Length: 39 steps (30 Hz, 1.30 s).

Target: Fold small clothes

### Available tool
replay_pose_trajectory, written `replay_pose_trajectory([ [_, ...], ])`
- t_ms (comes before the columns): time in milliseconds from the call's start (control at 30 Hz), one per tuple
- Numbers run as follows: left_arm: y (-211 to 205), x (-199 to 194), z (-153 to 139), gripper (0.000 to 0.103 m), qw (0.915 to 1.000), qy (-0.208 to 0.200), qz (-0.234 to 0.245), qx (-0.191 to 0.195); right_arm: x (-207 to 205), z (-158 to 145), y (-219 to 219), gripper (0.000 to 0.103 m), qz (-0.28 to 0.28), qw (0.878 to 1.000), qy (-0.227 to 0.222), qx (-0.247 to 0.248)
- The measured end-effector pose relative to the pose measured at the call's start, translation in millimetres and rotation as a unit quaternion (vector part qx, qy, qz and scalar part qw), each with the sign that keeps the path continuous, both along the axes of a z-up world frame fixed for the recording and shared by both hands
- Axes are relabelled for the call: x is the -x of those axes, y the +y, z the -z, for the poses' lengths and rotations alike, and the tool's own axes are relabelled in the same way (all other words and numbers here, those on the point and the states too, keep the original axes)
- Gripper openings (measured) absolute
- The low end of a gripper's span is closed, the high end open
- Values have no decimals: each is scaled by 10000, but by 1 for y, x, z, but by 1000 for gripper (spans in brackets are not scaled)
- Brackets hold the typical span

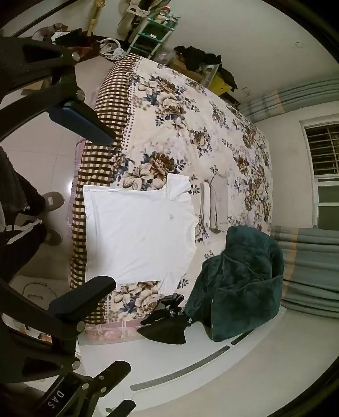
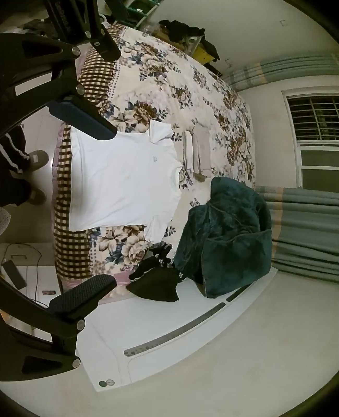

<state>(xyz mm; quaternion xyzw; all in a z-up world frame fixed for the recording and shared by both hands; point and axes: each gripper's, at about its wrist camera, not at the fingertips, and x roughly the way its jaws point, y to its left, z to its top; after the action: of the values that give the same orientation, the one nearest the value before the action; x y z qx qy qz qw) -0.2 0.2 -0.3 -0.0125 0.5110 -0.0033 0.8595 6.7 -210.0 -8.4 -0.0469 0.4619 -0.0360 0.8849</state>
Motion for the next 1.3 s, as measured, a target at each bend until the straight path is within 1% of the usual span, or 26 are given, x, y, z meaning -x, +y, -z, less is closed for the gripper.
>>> replay_pose_trajectory([
  [33, 0, 0, 0, 103, 10000, 2, -3, -1, 1, -1, 0, 103, -14, 10000, -74, -6],
  [533, 0, 1, 0, 103, 10000, -42, 2, -20, 12, -5, 0, 103, -52, 10000, -61, -33],
  [600, -1, 1, 0, 103, 10000, -50, 2, -30, 7, -2, 4, 103, -22, 10000, -20, -44],
  [633, -1, 0, -6, 103, 10000, -58, 5, -35, 8, -2, 4, 103, -24, 10000, -23, -42],
  [767, -1, 0, -7, 103, 10000, -64, 9, -30, 10, -4, 5, 103, -21, 10000, -30, -49],
  [867, -1, 0, -14, 103, 10000, -73, 22, -29, 12, -3, 11, 103, -34, 10000, -48, -46],
  [900, -2, -1, -17, 103, 10000, -73, 21, -31, 12, -5, 11, 103, -44, 10000, -50, -52],
  [933, -2, -2, -19, 103, 10000, -71, 17, -26, 9, -14, 10, 103, -91, 9999, -48, -58],
  [1133, -2, 0, -19, 103, 9999, -101, 18, -17, 9, -16, 9, 103, -93, 9999, -58, -55],
  [1167, -5, -5, -20, 103, 9999, -103, 19, -19, 9, -16, 10, 103, -90, 9999, -64, -59],
  [1200, -7, -6, -24, 103, 9999, -112, 23, -27, 7, -16, 7, 103, -91, 9999, -65, -65],
  [1233, -10, -11, -33, 103, 9999, -122, 19, -29, 7, -17, 7, 103, -96, 9999, -71, -62],
  [1300, -14, -14, -38, 103, 9999, -132, 17, -24, 5, -19, 6, 103, -106, 9999, -78, -71],
])
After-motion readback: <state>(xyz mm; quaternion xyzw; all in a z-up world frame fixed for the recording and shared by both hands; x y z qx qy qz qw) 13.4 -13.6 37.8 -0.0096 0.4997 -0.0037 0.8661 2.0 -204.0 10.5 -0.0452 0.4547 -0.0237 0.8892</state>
